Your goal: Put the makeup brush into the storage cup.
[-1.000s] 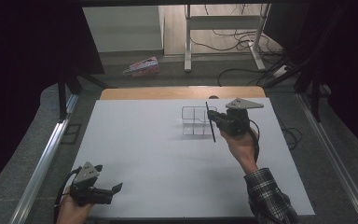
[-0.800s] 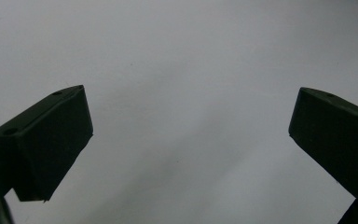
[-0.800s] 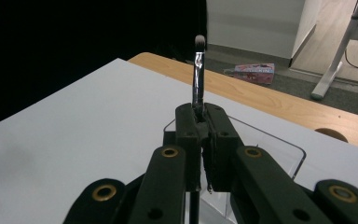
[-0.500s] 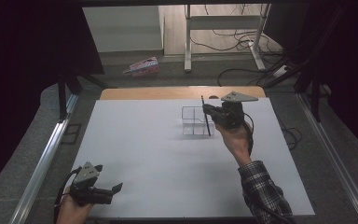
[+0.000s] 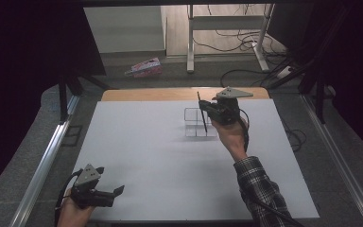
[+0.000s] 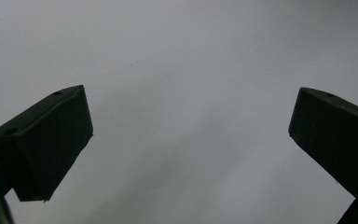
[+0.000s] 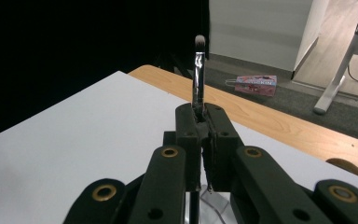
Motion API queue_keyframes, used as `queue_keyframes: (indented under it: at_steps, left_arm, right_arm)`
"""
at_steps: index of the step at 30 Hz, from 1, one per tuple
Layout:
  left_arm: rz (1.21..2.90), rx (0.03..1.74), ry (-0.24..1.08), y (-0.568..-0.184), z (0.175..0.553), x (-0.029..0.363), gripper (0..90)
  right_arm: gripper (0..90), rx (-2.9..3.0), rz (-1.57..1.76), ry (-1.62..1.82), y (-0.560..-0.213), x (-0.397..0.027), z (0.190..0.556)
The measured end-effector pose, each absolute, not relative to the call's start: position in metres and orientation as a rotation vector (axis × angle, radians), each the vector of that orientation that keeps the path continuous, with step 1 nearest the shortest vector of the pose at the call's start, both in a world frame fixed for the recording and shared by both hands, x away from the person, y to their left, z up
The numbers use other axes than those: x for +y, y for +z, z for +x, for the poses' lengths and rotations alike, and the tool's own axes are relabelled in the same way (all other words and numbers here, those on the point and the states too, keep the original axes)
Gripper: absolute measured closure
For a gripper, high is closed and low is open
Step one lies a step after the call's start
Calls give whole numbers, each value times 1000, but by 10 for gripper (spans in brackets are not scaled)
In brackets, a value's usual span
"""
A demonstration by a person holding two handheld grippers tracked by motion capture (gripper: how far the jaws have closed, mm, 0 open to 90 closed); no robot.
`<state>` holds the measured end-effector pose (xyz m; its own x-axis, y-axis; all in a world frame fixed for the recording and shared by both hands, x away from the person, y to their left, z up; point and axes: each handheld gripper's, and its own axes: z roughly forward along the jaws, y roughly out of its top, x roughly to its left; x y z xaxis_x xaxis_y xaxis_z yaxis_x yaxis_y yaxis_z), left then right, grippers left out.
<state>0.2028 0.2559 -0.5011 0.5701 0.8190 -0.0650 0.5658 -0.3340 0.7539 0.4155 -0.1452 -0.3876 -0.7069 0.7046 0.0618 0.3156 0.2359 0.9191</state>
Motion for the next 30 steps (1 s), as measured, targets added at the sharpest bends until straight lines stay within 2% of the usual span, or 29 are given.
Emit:
queue_keyframes:
  at_steps: [30]
  left_arm:
    - [2045,1098,420,-501,203,255,2]
  right_arm:
    - [850,2130,900,1498,-380,-112,446]
